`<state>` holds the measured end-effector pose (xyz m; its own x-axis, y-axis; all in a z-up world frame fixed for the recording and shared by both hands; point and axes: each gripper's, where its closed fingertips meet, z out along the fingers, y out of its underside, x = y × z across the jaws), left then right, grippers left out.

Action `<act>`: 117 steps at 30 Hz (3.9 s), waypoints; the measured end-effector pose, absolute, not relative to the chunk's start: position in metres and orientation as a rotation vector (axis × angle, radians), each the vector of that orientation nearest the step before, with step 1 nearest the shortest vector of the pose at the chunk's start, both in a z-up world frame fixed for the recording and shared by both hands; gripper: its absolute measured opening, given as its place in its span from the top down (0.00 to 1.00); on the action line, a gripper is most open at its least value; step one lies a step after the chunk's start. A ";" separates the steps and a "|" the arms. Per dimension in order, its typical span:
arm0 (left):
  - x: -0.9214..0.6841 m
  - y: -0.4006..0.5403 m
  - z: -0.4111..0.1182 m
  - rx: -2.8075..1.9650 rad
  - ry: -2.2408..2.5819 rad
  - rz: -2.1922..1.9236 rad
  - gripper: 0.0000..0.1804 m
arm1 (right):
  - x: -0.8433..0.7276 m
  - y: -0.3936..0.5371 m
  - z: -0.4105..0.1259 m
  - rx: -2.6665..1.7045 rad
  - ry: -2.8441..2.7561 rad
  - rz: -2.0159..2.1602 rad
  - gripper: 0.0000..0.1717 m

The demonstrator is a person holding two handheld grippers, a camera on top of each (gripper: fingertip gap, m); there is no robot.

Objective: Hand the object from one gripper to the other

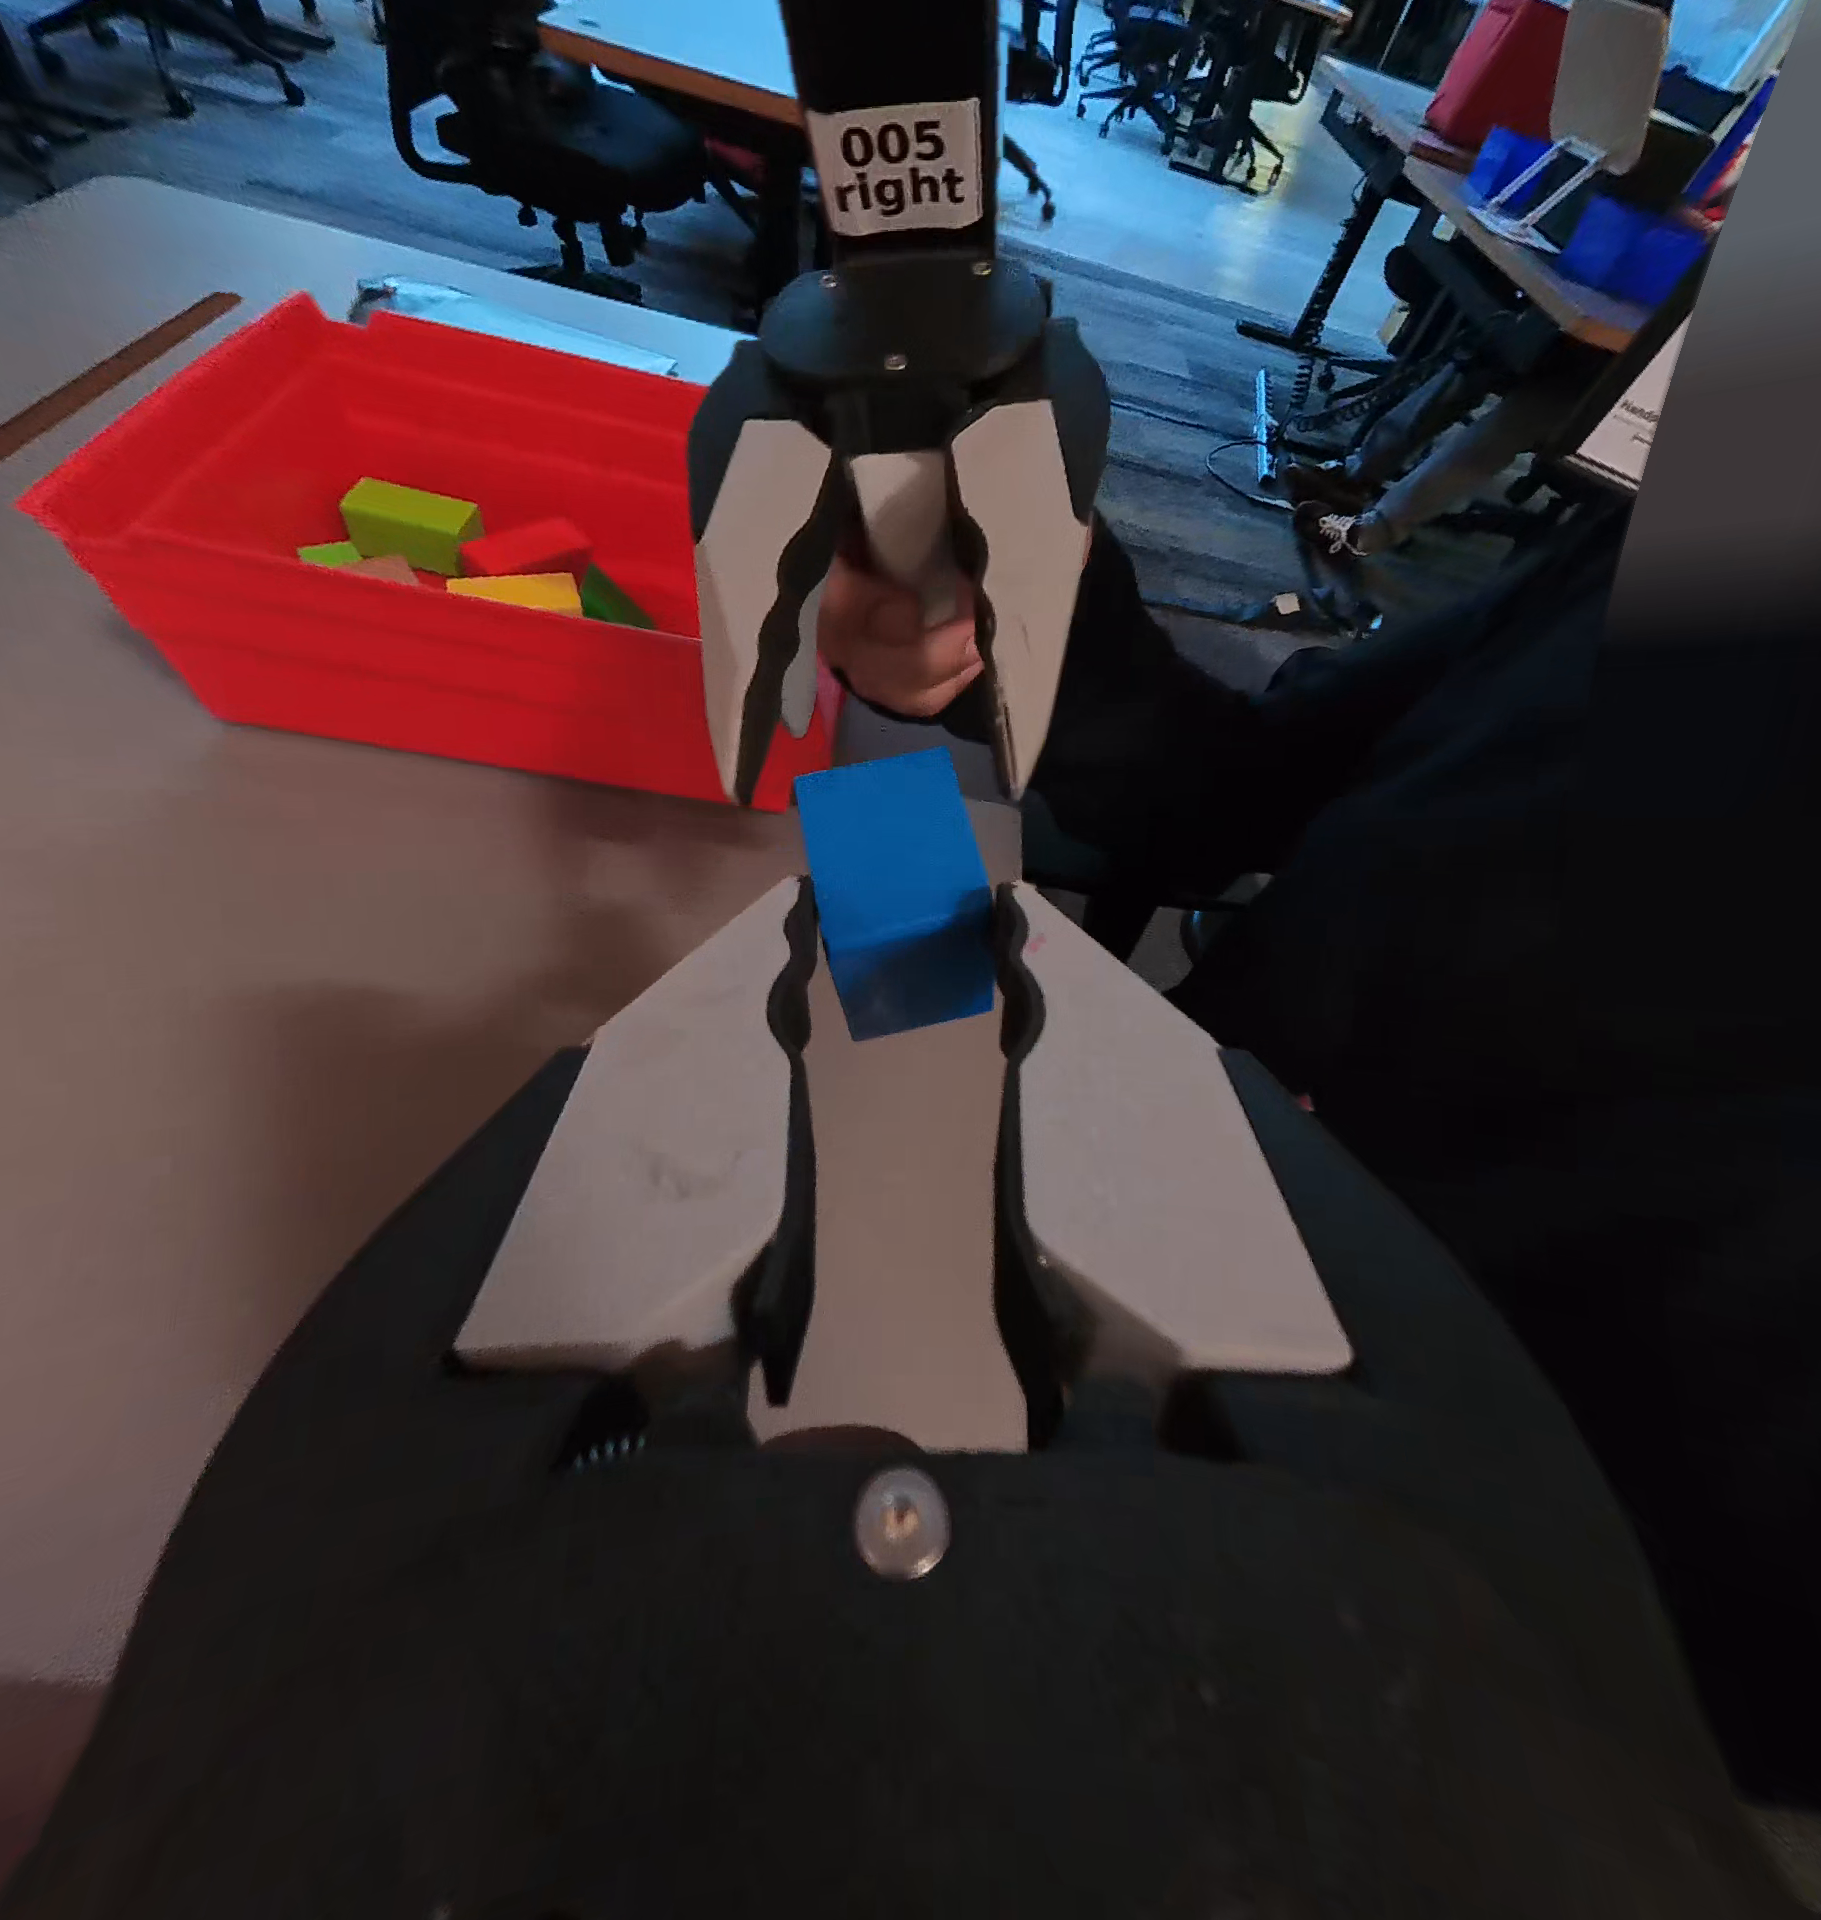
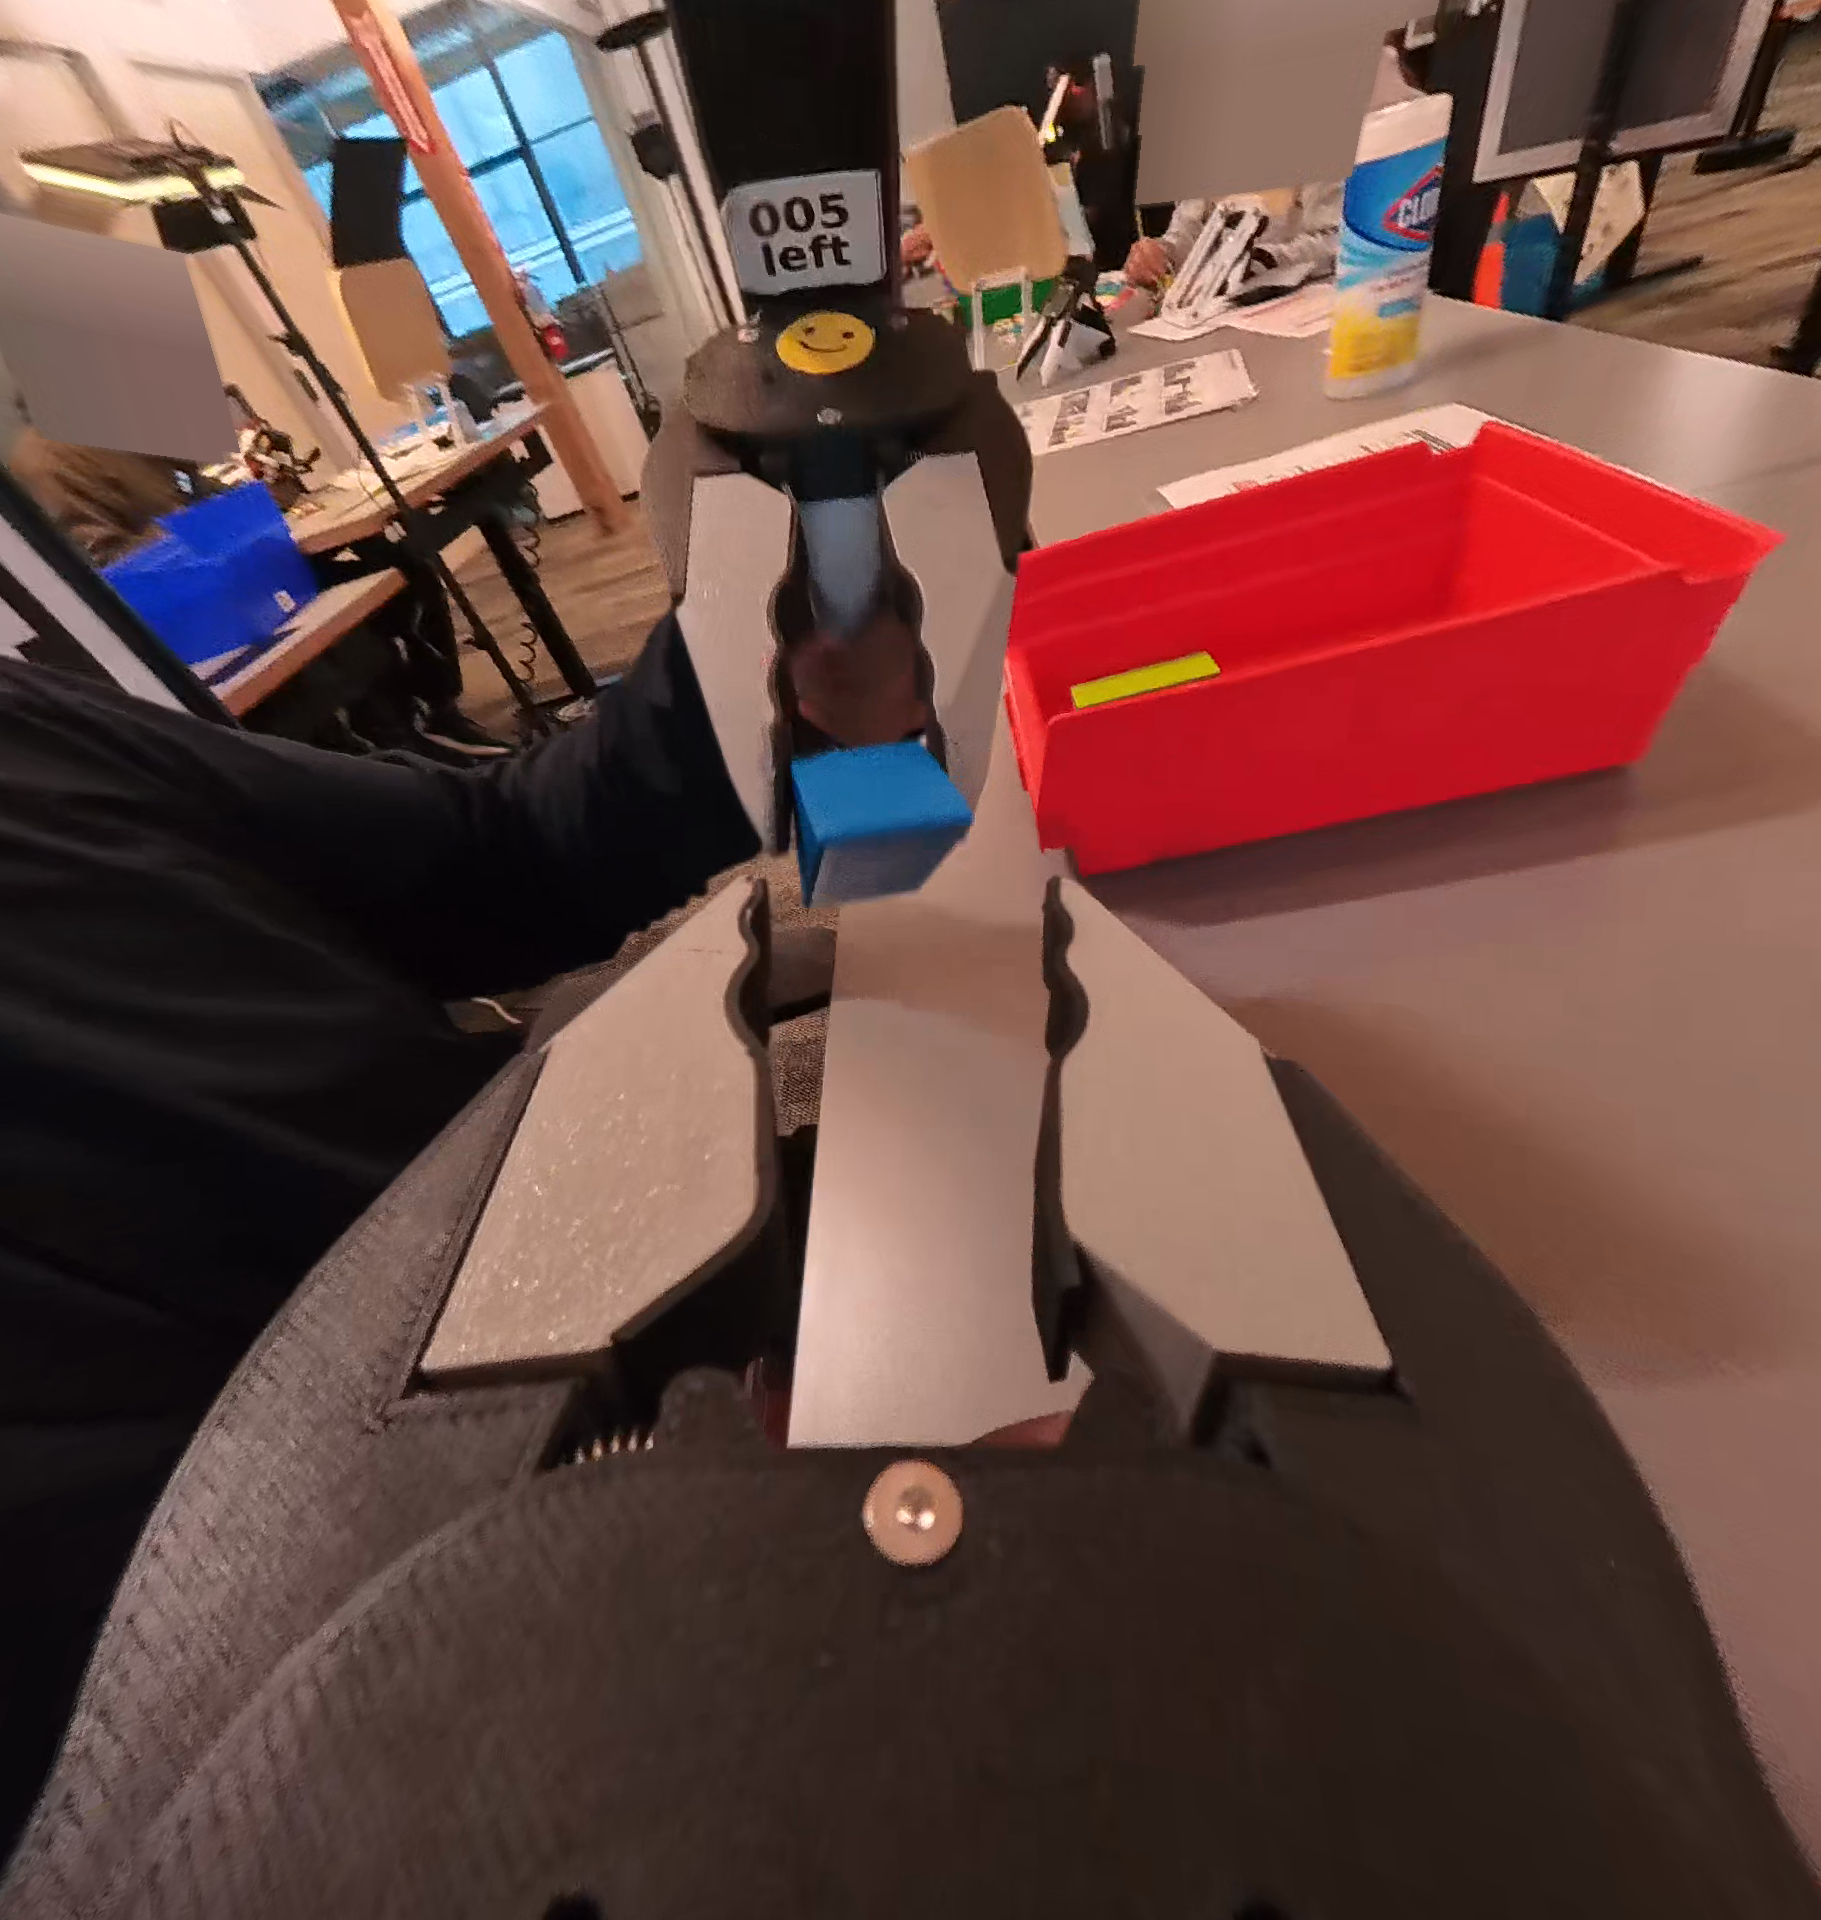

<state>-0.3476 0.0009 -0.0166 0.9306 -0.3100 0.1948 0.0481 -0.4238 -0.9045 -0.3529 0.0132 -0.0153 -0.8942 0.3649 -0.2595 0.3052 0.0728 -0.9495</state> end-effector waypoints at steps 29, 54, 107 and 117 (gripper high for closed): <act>-0.324 0.010 -0.030 -2.019 0.255 -0.477 0.84 | -0.332 0.004 -0.024 -0.653 -2.423 2.059 0.81; -0.327 0.010 -0.048 -2.073 0.178 -0.523 0.74 | -0.338 0.012 -0.033 -0.629 -2.434 1.869 0.83; -0.342 0.018 -0.069 -2.240 0.167 -0.286 0.83 | -0.344 0.014 -0.052 -0.611 -2.481 1.710 0.83; -0.380 -0.013 -0.071 -2.133 0.018 -0.213 0.78 | -0.373 0.240 -0.084 -1.361 -2.012 1.020 0.83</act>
